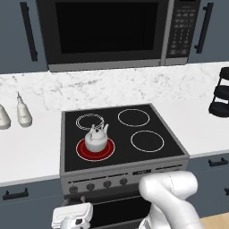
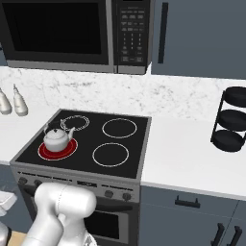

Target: Turn off the front left burner of the stove.

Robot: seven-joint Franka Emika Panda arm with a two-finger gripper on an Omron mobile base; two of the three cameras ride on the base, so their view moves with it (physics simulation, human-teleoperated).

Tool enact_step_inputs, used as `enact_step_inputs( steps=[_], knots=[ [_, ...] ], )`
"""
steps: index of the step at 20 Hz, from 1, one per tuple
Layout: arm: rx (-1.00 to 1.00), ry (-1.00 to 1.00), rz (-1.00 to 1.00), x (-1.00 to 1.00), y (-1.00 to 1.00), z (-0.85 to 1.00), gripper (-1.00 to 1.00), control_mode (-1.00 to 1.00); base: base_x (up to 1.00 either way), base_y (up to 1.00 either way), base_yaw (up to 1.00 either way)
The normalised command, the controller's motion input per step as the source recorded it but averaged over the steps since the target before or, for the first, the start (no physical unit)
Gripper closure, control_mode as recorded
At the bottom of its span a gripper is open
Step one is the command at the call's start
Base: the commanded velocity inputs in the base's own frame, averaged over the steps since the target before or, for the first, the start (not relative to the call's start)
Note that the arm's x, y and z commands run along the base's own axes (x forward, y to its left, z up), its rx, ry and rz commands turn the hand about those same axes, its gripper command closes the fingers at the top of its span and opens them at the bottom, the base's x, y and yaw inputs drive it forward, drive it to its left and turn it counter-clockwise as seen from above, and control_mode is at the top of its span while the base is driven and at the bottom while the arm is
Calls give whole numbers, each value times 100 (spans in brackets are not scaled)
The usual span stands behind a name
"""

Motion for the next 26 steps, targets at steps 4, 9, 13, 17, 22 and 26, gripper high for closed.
enact_step_inputs(
  steps=[4, 9, 13, 17, 22, 26],
  knots=[
    [0, -2, 3, 0, -21, 11, -100, -100, 0, 0, 0],
    [0, 0, 1, 0, -3, 0, -100, -100, 0, 0, 0],
    [0, 1, 2, 0, 0, -1, -100, -100, 0, 0, 0],
    [0, 0, 0, 1, 7, -2, -100, -100, 0, 0, 0],
    [0, 0, 0, 6, 4, -1, -100, -100, 0, 0, 0],
    [0, 0, 0, 14, 0, 0, -100, -100, 0, 0, 0]
  ],
)
